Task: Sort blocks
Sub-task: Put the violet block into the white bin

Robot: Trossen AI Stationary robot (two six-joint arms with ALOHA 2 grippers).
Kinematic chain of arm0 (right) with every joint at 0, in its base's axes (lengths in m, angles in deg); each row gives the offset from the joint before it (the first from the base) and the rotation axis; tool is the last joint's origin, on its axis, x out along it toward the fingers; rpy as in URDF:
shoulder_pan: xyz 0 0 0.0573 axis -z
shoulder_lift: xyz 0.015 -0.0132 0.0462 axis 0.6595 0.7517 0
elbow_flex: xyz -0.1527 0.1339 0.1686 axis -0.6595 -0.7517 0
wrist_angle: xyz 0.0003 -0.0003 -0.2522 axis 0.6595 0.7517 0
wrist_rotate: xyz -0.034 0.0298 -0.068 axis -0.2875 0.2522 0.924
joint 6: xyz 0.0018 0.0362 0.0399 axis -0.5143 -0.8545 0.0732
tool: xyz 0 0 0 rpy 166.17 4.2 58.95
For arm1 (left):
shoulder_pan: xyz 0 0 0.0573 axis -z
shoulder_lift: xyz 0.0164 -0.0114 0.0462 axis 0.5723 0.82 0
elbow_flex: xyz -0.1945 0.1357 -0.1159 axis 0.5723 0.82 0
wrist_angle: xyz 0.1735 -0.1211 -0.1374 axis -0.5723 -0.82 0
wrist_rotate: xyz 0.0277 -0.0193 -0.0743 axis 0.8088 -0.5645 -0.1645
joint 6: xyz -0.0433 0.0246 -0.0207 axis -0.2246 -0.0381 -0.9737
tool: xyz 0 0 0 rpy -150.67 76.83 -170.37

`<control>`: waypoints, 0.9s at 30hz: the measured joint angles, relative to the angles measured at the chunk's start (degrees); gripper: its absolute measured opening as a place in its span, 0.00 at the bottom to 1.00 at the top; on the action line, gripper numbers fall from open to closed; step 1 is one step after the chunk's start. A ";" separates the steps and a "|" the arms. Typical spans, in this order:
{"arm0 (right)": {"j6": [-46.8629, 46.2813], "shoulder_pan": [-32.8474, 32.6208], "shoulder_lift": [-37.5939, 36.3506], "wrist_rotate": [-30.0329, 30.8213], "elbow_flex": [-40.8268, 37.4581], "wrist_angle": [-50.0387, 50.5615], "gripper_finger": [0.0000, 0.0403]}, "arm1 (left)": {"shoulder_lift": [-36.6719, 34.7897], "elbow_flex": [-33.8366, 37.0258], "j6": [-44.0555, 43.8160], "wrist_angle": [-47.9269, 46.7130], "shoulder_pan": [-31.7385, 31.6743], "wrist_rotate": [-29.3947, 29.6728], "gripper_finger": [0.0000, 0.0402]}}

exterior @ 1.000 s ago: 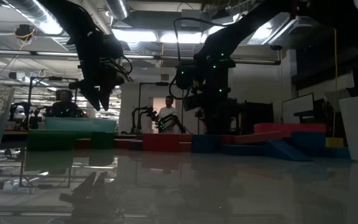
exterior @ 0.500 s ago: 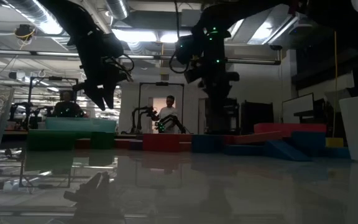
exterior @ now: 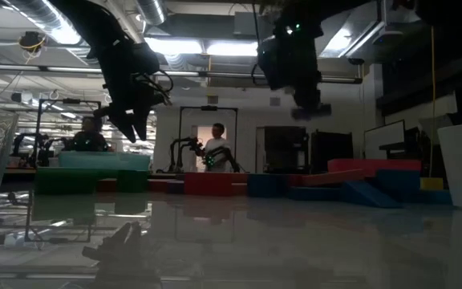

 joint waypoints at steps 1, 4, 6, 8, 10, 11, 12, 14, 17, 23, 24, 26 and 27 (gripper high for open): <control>-1.14 -0.27 -0.63 -3.87 0.00 -0.40 0.27 | 0.00 0.00 0.08 0.04 0.15 -0.07 0.35; -3.83 -2.59 -2.69 -10.11 0.02 -0.07 0.27 | 0.00 -0.02 0.09 0.00 0.76 -0.94 0.35; -5.96 -4.98 -4.40 -10.57 0.02 -0.14 0.27 | 0.00 0.00 0.09 0.00 1.43 -1.45 0.35; -7.90 -7.69 -6.36 -10.09 0.02 -0.13 0.27 | 0.00 -0.02 0.11 0.00 2.26 -1.49 0.35; -10.03 -10.78 -8.35 -8.61 0.02 -0.09 0.27 | 0.00 0.00 0.56 0.00 3.13 -1.51 0.35; -11.04 -12.44 -9.28 -7.72 0.02 -0.13 0.27 | 0.00 -0.01 1.07 0.00 3.63 -1.51 0.35; -12.18 -14.24 -10.26 -6.31 0.02 -0.11 0.27 | 0.00 0.00 1.82 0.00 4.09 -1.51 0.35; -14.79 -17.69 -12.15 -2.26 0.02 -0.11 0.27 | 0.00 -0.01 2.61 0.00 4.96 -1.51 0.35; -21.17 -22.60 -15.58 3.30 -1.85 -0.29 0.27 | 0.00 -0.02 3.83 0.00 6.22 -1.51 0.35; -40.53 -31.86 -24.39 6.25 -14.92 -0.12 0.27 | 0.00 0.00 4.04 0.02 8.30 -1.51 0.35; -43.65 -33.55 -25.70 6.36 -17.29 0.01 0.27 | 0.00 -0.02 4.02 0.00 8.65 -1.51 0.35; -49.31 -37.06 -28.05 6.37 -22.11 -0.05 0.27 | 0.00 0.00 4.02 0.02 9.40 -1.51 0.35; -51.57 -38.77 -28.88 6.37 -24.26 -0.06 0.27 | 0.00 -0.02 4.04 0.02 9.81 -1.49 0.35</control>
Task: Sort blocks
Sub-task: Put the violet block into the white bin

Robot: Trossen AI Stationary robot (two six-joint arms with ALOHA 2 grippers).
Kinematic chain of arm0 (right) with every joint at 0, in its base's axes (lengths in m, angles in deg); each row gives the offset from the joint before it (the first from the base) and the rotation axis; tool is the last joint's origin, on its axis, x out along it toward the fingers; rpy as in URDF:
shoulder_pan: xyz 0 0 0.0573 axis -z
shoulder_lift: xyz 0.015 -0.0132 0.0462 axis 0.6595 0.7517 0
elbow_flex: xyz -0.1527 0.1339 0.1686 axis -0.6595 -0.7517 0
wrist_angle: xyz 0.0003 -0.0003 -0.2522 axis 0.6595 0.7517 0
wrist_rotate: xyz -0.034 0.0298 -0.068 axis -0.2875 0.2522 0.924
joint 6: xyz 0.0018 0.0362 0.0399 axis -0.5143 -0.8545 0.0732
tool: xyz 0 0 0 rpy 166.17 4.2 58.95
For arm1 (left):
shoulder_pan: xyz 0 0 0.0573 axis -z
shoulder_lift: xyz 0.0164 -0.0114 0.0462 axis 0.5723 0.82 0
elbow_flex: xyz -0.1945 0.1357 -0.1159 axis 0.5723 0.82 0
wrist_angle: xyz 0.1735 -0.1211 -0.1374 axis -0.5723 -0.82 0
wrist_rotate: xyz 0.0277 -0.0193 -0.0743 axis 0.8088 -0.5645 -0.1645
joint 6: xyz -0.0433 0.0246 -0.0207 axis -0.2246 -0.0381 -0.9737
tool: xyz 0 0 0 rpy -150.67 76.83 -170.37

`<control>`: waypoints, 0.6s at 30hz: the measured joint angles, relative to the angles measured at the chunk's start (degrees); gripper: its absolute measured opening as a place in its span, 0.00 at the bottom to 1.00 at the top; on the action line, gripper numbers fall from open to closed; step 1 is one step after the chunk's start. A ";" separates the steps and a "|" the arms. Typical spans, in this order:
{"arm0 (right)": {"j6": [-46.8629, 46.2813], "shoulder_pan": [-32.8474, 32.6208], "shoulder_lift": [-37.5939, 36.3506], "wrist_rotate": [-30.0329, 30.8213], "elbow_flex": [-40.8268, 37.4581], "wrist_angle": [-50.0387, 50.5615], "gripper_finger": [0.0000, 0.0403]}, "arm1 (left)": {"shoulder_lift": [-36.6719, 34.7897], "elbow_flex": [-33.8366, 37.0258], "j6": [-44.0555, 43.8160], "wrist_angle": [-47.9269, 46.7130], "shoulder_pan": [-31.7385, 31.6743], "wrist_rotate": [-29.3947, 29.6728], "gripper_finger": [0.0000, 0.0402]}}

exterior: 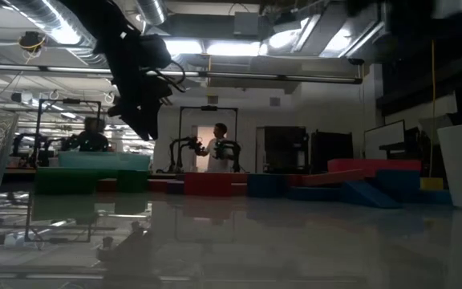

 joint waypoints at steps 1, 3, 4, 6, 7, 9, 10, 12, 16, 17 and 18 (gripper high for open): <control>-1.92 -1.67 -0.68 0.00 -1.98 0.03 0.27 | 0.00 0.02 0.26 0.00 0.40 -0.02 0.35; -5.04 -4.70 -1.65 0.00 -5.42 -0.14 0.28 | 0.00 0.02 1.20 0.00 1.35 -0.02 0.35; -6.10 -6.07 -1.85 0.00 -6.88 -0.14 0.29 | 0.00 0.00 1.52 0.01 1.78 -0.02 0.35; -7.89 -8.37 -1.86 -0.21 -9.37 -0.46 0.30 | 0.00 0.02 2.23 0.02 2.77 0.00 0.35; -8.36 -9.37 -1.83 -0.76 -10.51 -0.74 0.31 | 0.00 0.01 2.23 0.01 3.24 -0.02 0.35; -8.79 -11.03 -1.82 -2.08 -12.73 -2.58 0.31 | 0.00 0.02 2.23 0.01 4.21 -0.02 0.35; -8.92 -11.77 -1.83 -2.76 -13.88 -4.17 0.31 | 0.00 0.01 2.23 0.01 4.68 -0.02 0.35; -8.92 -13.32 -1.70 -3.48 -15.92 -7.21 0.31 | 0.00 0.00 2.23 0.02 5.72 -0.02 0.35; -8.95 -15.85 -1.72 -2.92 -19.49 -11.11 0.31 | 0.00 0.00 2.31 0.14 8.00 -0.04 0.35; -8.95 -16.29 -1.70 -2.76 -20.19 -11.54 0.31 | 0.00 0.01 2.56 0.33 8.57 -0.21 0.35; -9.02 -16.49 -1.70 -2.38 -20.82 -11.35 0.31 | 0.00 0.02 2.71 0.45 9.15 -0.43 0.35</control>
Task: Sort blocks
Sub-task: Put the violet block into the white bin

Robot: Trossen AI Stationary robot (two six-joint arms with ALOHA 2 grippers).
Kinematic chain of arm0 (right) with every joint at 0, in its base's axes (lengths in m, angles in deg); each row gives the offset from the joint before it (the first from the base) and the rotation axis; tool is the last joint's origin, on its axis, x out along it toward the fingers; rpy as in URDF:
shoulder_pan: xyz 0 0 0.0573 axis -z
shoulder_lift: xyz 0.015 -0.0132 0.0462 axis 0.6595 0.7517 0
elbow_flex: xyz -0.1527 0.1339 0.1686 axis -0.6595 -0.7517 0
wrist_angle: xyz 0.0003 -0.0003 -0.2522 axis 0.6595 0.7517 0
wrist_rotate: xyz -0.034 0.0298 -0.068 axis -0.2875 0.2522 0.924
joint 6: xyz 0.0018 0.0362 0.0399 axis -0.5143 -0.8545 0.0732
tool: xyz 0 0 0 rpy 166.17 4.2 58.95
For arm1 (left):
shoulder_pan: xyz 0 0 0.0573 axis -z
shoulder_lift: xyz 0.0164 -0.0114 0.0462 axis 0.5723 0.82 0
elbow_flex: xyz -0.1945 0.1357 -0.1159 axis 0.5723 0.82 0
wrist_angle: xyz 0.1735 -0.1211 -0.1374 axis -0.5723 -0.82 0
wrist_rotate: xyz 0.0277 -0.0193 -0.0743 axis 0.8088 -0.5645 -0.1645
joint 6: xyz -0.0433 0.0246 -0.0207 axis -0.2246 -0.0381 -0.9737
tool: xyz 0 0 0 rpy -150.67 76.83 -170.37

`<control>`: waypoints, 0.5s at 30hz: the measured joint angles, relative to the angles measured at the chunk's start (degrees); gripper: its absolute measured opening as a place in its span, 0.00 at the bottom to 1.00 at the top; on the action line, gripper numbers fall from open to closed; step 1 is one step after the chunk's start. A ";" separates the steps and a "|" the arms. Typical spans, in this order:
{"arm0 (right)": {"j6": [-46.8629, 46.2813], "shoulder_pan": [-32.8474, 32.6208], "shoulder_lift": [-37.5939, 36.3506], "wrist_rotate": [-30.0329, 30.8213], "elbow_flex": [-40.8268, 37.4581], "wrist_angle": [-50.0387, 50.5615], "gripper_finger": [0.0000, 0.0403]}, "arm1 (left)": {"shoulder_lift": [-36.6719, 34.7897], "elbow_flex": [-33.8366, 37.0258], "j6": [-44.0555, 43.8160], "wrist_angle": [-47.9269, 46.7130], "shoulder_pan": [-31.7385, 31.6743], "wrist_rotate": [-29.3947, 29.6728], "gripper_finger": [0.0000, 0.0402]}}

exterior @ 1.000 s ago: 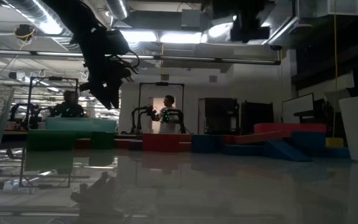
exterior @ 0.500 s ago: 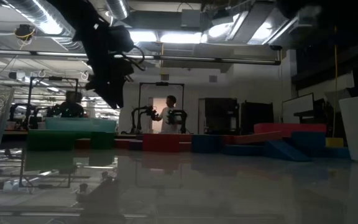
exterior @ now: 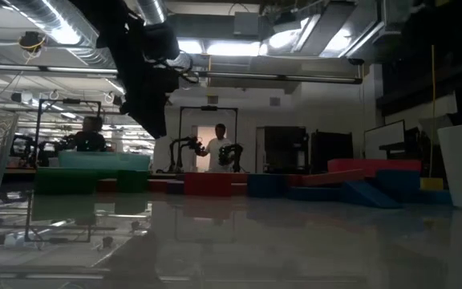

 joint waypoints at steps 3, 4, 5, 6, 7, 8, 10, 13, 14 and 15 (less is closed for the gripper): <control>-1.16 0.01 -0.01 0.37 -1.73 0.39 0.31 | 0.00 -0.01 0.13 0.55 1.77 -1.32 0.35; -1.47 0.02 0.00 0.21 -2.06 0.45 0.31 | 0.00 0.00 0.14 0.87 2.37 -2.12 0.35; -1.60 0.05 0.00 0.01 -2.23 0.71 0.31 | 0.00 -0.01 0.16 1.27 2.98 -2.90 0.35; -1.59 0.05 0.00 -0.09 -2.34 0.78 0.31 | 0.00 0.00 0.18 1.63 3.58 -3.77 0.35; -1.62 0.05 0.00 -0.18 -2.49 0.66 0.31 | 0.00 -0.02 0.31 1.67 4.18 -4.68 0.35; -1.80 0.03 0.00 -0.49 -2.51 0.59 0.31 | 0.00 -0.02 0.57 1.51 4.75 -5.53 0.35; -2.85 0.03 0.00 -0.71 -2.51 0.62 0.31 | 0.00 0.00 1.70 0.88 5.95 -7.36 0.35; -3.93 0.03 0.00 -0.72 -2.51 0.58 0.33 | 0.00 0.00 3.10 0.47 7.81 -9.99 0.35; -4.05 0.03 0.00 -0.69 -2.51 0.61 0.35 | 0.00 0.00 3.18 0.45 8.42 -10.48 0.35; -4.20 0.03 0.00 -0.68 -2.51 0.64 0.37 | 0.00 0.00 3.20 0.45 9.06 -10.63 0.35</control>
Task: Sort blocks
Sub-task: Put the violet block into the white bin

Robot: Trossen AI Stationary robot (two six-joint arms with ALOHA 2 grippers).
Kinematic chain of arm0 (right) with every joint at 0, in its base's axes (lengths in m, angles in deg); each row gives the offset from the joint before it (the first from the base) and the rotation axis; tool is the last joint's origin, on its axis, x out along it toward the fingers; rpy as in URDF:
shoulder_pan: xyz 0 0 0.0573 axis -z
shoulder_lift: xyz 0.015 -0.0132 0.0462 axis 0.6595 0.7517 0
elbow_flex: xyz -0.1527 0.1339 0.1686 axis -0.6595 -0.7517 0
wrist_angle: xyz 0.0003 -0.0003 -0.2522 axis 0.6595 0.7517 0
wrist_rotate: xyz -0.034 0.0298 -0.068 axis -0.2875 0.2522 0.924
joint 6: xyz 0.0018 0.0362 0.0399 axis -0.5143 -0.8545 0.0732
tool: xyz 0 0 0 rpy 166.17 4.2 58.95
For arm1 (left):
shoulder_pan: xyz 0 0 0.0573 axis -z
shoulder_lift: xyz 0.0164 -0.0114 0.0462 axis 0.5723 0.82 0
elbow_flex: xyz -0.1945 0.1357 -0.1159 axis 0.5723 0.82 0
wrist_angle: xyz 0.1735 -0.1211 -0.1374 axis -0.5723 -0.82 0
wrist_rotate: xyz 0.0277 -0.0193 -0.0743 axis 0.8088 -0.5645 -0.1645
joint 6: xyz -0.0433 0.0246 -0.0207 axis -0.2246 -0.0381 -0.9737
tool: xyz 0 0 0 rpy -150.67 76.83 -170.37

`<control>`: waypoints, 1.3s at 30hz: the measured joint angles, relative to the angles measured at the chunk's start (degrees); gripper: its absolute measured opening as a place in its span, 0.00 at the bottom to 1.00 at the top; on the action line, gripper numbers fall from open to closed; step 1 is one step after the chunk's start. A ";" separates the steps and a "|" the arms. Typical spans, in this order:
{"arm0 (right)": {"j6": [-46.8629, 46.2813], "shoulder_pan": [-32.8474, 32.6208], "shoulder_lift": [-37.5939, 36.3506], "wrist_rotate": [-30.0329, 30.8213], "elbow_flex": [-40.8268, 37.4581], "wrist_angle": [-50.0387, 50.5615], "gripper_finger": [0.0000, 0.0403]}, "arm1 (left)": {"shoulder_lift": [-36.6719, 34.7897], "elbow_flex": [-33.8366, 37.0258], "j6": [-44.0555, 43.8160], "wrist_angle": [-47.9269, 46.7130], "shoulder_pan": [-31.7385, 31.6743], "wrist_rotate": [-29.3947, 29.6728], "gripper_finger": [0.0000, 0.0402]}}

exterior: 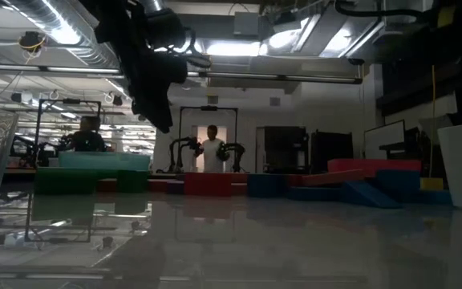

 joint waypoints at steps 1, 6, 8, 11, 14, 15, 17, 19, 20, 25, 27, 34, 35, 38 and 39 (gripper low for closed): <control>-0.08 0.00 0.00 0.00 0.00 -0.02 0.40 | 0.00 0.00 -0.06 0.00 0.59 -0.02 0.35; -0.17 0.00 0.00 0.05 0.00 -0.04 0.55 | 0.00 0.00 -0.83 -0.02 3.11 0.94 0.35; -0.17 0.00 0.00 0.07 0.00 -0.02 0.59 | 0.00 0.00 -1.06 -0.06 4.01 3.53 0.35; -0.17 0.00 0.00 0.06 0.00 -0.03 0.64 | 0.00 0.00 -3.39 -0.19 4.99 8.62 0.35; -0.90 0.00 0.00 0.04 0.00 -0.33 0.65 | 0.00 0.08 -6.50 -0.56 5.21 11.86 0.35; -1.22 0.00 0.00 0.04 0.00 -0.41 0.65 | 0.00 0.37 -7.28 -0.38 5.19 12.20 0.35; -1.39 0.00 0.00 0.04 0.00 -0.41 0.65 | 0.00 1.65 -9.36 -0.11 5.16 12.27 0.35; -1.41 0.00 0.00 0.04 0.00 -0.44 0.65 | 0.02 3.47 -11.12 0.35 5.16 12.25 0.35; -1.41 0.00 0.00 0.04 0.00 -0.46 0.65 | 0.02 4.57 -11.84 1.34 5.16 12.23 0.35; -1.41 0.00 0.00 0.44 0.00 -0.47 0.66 | 0.09 8.25 -14.42 5.39 5.14 12.24 0.35; -1.42 0.00 0.00 0.50 0.00 -0.46 0.66 | 0.09 9.44 -14.49 6.73 5.14 12.24 0.35; -1.42 0.00 0.00 0.50 0.02 -0.50 0.66 | 0.09 12.43 -14.38 6.67 5.72 12.22 0.35; -1.41 0.00 0.00 0.50 0.02 -0.52 0.66 | 0.09 12.85 -14.38 7.30 5.80 12.20 0.35; -1.43 0.01 0.00 0.50 0.02 -0.77 0.66 | 0.09 14.41 -14.58 9.70 6.18 11.51 0.35; -1.42 0.00 0.00 0.50 0.02 -0.96 0.66 | 0.09 14.75 -14.58 10.79 6.29 11.43 0.35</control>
